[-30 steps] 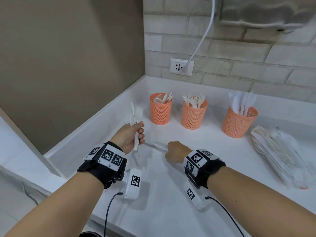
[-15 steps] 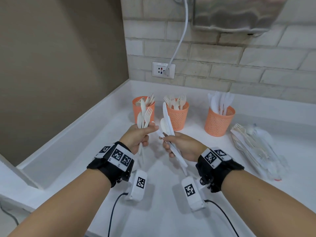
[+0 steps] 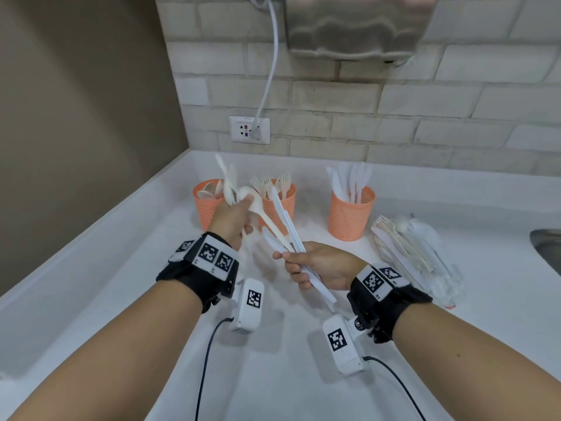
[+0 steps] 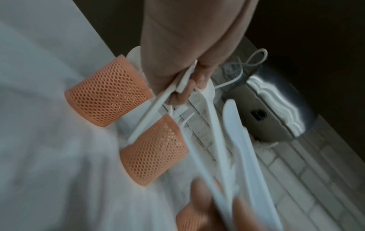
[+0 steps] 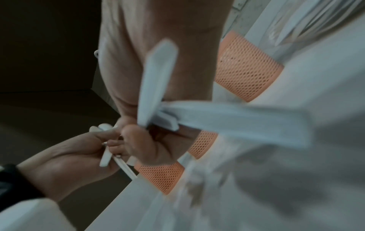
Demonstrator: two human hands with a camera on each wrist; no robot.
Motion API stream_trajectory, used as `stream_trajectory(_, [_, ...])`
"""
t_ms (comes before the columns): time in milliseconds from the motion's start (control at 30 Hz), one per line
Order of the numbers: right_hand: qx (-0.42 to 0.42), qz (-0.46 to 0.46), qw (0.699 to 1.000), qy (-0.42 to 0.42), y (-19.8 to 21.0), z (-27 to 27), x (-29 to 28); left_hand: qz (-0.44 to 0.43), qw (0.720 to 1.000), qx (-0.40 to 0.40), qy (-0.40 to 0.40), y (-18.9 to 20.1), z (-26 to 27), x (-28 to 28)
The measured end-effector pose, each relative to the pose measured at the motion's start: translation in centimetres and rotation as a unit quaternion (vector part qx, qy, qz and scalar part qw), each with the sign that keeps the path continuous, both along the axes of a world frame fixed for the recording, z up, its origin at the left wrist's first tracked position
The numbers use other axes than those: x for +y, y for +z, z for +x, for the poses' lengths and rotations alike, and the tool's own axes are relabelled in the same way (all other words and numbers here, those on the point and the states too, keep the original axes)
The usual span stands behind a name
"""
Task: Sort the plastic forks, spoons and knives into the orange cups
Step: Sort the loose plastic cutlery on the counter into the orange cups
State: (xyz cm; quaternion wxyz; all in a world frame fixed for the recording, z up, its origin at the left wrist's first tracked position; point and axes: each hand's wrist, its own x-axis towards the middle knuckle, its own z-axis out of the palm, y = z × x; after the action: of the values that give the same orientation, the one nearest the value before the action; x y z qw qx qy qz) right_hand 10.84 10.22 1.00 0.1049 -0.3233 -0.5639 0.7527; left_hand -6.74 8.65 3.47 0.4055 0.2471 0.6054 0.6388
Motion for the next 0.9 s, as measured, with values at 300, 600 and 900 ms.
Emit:
stream_trajectory(300, [0.070,-0.037,0.993,-0.085,0.0,1.4,1.8,0.052,0.995,-0.086,0.007,0.6,-0.2,0.8])
stream_trajectory(600, [-0.063,0.227,0.960,-0.148,-0.3,-0.9,2.4,0.042,0.988,0.002,-0.149,-1.2,4.4,0.8])
stream_trajectory(900, [-0.020,0.331,0.918,-0.216,-1.2,-1.9,1.9,0.041,0.991,0.039,-0.119,-1.4,4.2,1.9])
